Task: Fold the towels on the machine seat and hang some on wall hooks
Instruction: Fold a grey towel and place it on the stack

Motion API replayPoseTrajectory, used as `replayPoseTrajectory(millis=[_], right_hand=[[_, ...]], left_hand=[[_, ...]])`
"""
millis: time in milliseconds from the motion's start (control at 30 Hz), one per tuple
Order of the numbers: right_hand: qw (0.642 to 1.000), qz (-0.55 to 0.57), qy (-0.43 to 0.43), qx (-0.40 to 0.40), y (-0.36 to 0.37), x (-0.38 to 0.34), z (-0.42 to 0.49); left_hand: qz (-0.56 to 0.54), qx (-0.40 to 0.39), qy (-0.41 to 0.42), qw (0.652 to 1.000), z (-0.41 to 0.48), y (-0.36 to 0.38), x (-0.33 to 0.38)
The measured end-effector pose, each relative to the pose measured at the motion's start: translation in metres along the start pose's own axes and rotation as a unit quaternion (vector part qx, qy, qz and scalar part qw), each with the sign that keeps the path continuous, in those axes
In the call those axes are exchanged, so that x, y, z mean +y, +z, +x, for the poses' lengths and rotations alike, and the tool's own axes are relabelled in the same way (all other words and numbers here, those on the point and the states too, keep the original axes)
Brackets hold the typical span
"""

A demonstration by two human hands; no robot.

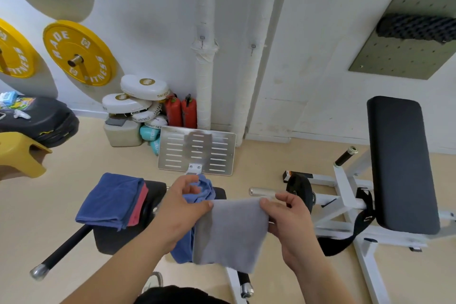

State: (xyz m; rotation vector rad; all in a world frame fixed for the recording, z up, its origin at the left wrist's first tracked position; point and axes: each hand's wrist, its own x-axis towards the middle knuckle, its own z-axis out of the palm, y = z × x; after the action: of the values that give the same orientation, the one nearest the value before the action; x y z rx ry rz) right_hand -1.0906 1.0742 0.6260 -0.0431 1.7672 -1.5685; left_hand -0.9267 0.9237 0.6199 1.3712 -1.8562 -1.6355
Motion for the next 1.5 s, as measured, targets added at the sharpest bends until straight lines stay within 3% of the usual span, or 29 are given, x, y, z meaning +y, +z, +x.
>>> replayPoseTrajectory(millis=[100, 200, 367, 433, 500, 567, 633, 700, 767, 967, 1100, 1233, 1400, 1500], right_hand=[[0.988, -0.12, -0.057, -0.075, -0.006, 0.003, -0.001], [0.926, -0.336, -0.118, -0.121, -0.004, 0.002, 0.0], [0.824, -0.511, -0.216, -0.114, 0.005, -0.003, 0.005], [0.804, -0.529, -0.25, -0.106, 0.004, -0.008, 0.008], [0.815, -0.504, -0.27, -0.099, 0.0, -0.012, 0.012], [0.872, -0.412, -0.242, -0.102, -0.002, -0.016, 0.017], [0.937, -0.28, -0.166, -0.128, 0.001, -0.019, 0.019], [0.959, -0.211, -0.122, -0.142, 0.007, -0.018, 0.018], [0.968, -0.183, -0.102, -0.137, 0.02, -0.015, 0.015], [0.987, -0.144, -0.007, -0.075, 0.041, 0.005, 0.02], [0.973, -0.156, 0.044, -0.166, 0.04, 0.02, 0.025], [0.958, -0.125, 0.06, -0.25, 0.051, 0.032, 0.029], [0.974, -0.159, 0.059, -0.149, 0.079, 0.055, 0.046], [0.971, -0.149, 0.058, -0.175, 0.106, 0.058, 0.051]], left_hand=[[0.041, -0.061, 0.039, 0.996, -0.001, -0.003, 0.001], [0.137, -0.12, 0.065, 0.981, -0.004, -0.004, 0.004], [0.346, -0.107, 0.17, 0.917, 0.002, -0.001, 0.01], [0.38, -0.089, 0.183, 0.902, 0.003, -0.006, 0.014], [0.363, -0.073, 0.193, 0.909, 0.004, -0.014, 0.02], [0.282, -0.068, 0.179, 0.94, 0.005, -0.024, 0.024], [0.097, -0.099, 0.095, 0.986, 0.002, -0.033, 0.029], [-0.111, -0.13, -0.002, 0.985, -0.002, -0.035, 0.028], [-0.217, -0.135, -0.06, 0.965, -0.007, -0.03, 0.017], [-0.246, -0.15, -0.121, 0.95, -0.014, -0.016, -0.027], [-0.286, -0.077, -0.119, 0.948, -0.002, -0.029, -0.033], [-0.325, -0.066, -0.156, 0.931, 0.011, -0.044, -0.041], [-0.306, -0.087, -0.195, 0.928, 0.022, -0.065, -0.061], [-0.306, -0.088, -0.203, 0.926, 0.035, -0.085, -0.073]])
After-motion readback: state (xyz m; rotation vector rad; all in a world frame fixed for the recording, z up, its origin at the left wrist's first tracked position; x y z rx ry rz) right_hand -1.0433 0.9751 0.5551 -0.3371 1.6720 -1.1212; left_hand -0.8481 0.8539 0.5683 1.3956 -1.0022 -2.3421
